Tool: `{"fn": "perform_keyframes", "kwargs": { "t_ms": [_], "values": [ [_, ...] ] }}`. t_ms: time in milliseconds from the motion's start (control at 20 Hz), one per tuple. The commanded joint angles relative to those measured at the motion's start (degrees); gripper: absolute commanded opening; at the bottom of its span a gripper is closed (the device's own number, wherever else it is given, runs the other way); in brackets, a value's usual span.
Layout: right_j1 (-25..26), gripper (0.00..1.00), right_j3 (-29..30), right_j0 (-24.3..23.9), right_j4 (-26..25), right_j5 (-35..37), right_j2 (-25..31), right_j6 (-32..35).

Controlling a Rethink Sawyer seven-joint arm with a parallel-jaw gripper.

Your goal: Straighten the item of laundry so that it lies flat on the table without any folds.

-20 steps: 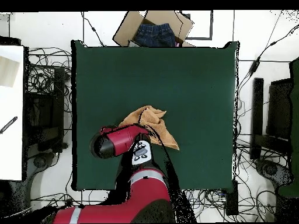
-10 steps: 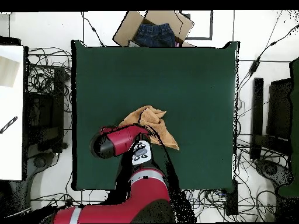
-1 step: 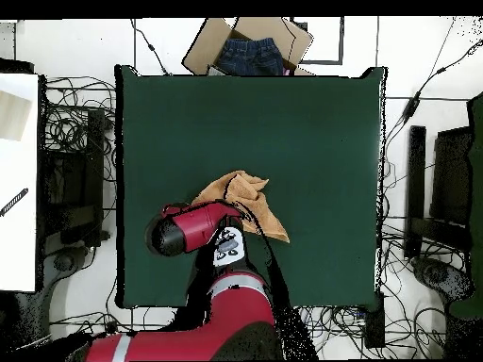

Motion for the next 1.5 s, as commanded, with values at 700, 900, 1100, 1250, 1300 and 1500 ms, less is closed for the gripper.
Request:
{"fn": "perform_keyframes", "kwargs": {
  "t_ms": [700, 900, 1100, 1250, 1300, 1500],
  "values": [
    [1.44, 1.0, -0.51, 0.08, -0.01, 1.89, 4.44, 2.97],
    [2.47, 1.0, -0.85, 0.05, 0.04, 1.45, 4.36, 3.21],
    [2.7, 1.0, -0.96, 0.26, 0.01, 1.4, 4.11, 3.32],
    [3.31, 1.0, -1.67, 0.51, -0.05, 1.16, 3.69, 3.43],
    [3.53, 1.0, -1.91, 0.62, -0.03, 1.07, 3.52, 3.53],
    [3.89, 1.0, -2.37, 0.87, 0.15, 1.07, 2.97, 3.87]
  ]
}}
